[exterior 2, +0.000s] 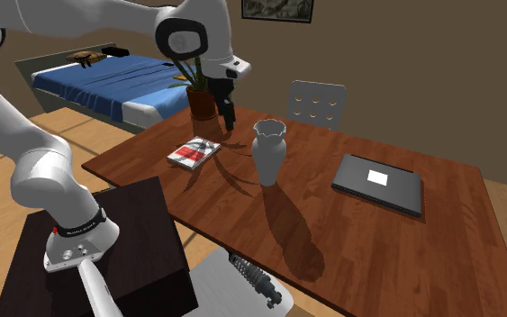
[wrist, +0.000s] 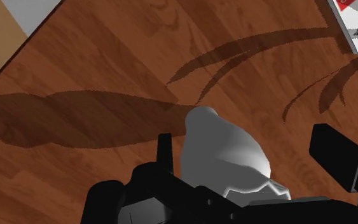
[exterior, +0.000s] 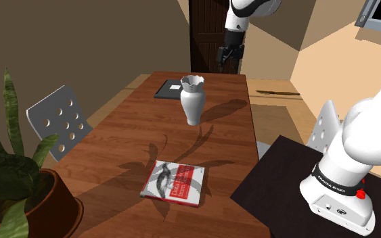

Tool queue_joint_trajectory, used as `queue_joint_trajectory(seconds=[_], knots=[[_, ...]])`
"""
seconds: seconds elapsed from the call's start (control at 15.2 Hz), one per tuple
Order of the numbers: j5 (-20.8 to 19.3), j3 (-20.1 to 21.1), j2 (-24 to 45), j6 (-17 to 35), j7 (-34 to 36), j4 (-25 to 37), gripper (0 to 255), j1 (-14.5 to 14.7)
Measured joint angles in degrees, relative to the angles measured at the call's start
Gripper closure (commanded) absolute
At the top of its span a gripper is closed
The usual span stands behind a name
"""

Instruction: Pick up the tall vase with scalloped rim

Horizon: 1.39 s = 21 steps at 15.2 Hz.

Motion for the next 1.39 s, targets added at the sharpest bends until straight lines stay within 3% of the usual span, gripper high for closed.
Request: queue_joint_trajectory(seconds=[0.46,1.06,1.39], knots=[[8.3,-2.2,15.7,3.1,-5.7,12.1,0,-0.4],[18.5,-1.4,37.2,-0.4,-10.4,35.7,0,-4.4],[19.5,-1.1,39.1,1.9,-11.6,34.9,0,-4.8]])
